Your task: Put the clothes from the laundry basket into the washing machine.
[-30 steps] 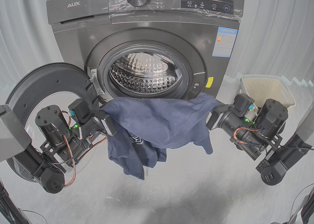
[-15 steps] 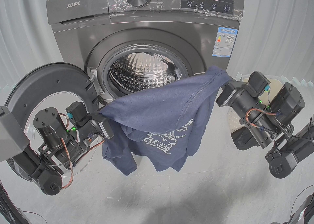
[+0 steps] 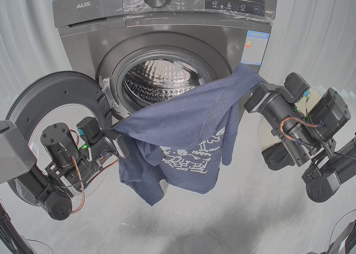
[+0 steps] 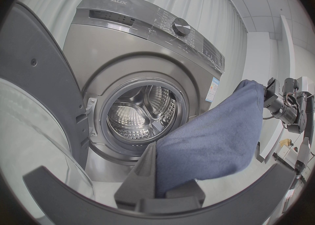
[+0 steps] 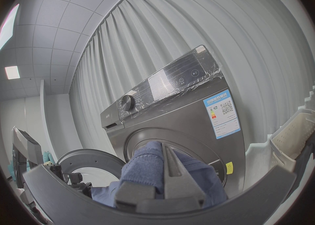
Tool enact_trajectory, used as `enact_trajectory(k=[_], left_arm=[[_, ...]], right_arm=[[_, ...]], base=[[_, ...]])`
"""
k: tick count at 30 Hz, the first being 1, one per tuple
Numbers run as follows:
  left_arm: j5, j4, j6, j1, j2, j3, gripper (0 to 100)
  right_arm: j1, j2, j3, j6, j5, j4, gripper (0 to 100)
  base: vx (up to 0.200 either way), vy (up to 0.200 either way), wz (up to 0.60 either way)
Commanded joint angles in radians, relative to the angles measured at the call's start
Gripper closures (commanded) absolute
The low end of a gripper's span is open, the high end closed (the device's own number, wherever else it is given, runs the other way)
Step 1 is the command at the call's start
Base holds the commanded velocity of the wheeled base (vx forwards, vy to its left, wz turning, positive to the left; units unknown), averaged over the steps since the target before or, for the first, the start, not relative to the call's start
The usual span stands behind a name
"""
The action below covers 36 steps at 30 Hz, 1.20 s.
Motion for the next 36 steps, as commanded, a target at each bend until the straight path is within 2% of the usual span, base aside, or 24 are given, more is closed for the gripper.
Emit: enact_trajectory(k=[1, 8, 36], left_arm=[[0.003, -0.001, 0.0, 0.014, -0.007, -0.019, 100], [0.004, -0.001, -0.003, 0.032, -0.023, -0.038, 100], [0.0, -0.001, 0.0, 0.024, -0.023, -0.027, 100]], right_arm=[[-0.007, 0.001, 0.004, 0.0, 0.0, 0.0, 100], [-0.018, 0.001, 0.005, 0.0, 0.0, 0.0, 100], [-0.019, -0.001, 0.005, 0.0, 0.0, 0.001, 100]], base=[[0.0, 0.0, 0.0], [0.0, 0.0, 0.0], [0.0, 0.0, 0.0]])
